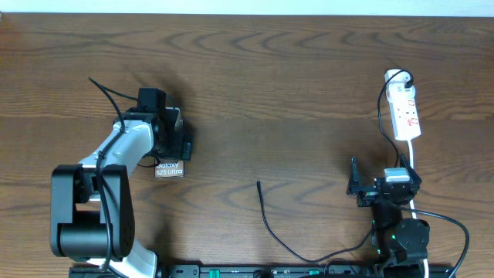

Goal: Plug charger to phone and switch on socket

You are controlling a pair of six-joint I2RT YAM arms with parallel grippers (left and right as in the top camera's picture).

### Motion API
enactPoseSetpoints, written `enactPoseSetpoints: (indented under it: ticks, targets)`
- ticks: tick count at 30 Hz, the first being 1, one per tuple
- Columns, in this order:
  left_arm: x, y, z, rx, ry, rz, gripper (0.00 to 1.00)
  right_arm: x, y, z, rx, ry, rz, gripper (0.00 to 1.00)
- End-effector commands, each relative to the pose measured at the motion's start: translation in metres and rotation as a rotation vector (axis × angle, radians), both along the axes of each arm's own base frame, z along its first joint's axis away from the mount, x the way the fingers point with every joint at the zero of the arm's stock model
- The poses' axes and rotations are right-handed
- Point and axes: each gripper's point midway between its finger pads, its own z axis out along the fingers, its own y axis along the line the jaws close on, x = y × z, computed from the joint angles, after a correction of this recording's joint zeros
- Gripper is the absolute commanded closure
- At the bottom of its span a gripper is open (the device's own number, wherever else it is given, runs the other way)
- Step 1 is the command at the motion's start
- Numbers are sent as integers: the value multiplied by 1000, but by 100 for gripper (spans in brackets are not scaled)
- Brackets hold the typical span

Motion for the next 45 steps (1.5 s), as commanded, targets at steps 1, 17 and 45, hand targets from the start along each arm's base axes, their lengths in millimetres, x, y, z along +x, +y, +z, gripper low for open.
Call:
enactPoseSetpoints:
  ticks: [1, 17, 45]
  targets:
    - [-9, -1, -7, -11, 37, -4, 6, 0, 1, -1, -7, 4, 3, 1]
    - [-3, 6, -7, 19, 16, 56, 6, 0, 1, -1, -7, 4, 3, 1]
    - [-5, 9, -15, 39, 35, 63, 6, 0, 1, -1, -7, 4, 3, 1]
